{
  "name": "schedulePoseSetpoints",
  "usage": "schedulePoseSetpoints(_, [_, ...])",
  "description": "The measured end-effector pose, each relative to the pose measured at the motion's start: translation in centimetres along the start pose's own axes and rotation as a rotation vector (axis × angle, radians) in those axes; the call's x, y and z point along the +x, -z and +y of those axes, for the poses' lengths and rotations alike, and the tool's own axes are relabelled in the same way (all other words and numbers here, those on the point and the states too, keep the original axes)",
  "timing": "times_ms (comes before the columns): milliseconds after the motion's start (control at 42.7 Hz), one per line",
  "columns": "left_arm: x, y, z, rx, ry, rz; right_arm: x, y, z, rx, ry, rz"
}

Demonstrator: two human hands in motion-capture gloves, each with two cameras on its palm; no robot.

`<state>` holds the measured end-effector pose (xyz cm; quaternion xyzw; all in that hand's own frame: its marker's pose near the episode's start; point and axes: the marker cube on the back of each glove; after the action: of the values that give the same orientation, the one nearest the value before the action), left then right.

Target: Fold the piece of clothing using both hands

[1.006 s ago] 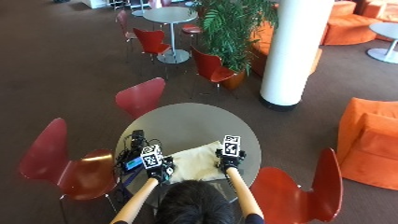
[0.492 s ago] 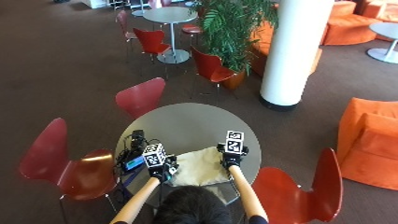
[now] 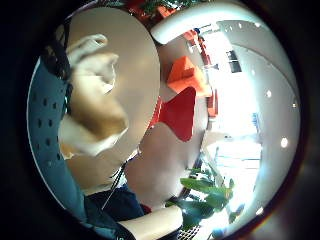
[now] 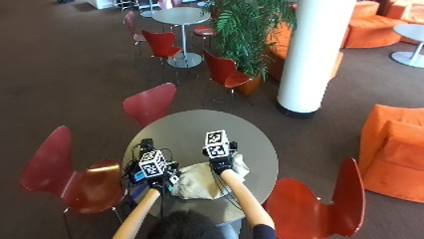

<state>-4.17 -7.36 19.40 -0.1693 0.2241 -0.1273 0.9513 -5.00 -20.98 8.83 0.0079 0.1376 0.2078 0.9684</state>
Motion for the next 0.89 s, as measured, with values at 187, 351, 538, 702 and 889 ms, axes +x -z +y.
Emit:
schedulePoseSetpoints(187, [-0.9, 1.3, 2.4, -0.035, -0.015, 0.072, -4.9, 1.1, -0.2, 0.11, 0.061, 0.114])
schedulePoseSetpoints(351, [-4.8, 0.2, -2.4, 0.138, -0.034, 0.016, -6.4, 1.5, 0.0, 0.053, 0.096, 0.141])
schedulePoseSetpoints(538, [-3.2, 1.0, -1.7, 0.215, -0.108, 0.032, -5.0, 0.5, -0.7, -0.038, 0.072, 0.123])
schedulePoseSetpoints(702, [0.1, 1.7, 2.0, -0.009, -0.059, 0.077, -2.4, -0.8, -1.4, -0.1, 0.058, 0.084])
schedulePoseSetpoints(889, [0.0, 0.6, 1.2, -0.043, 0.033, -0.016, 2.1, -0.1, 1.4, -0.212, -0.006, 0.1])
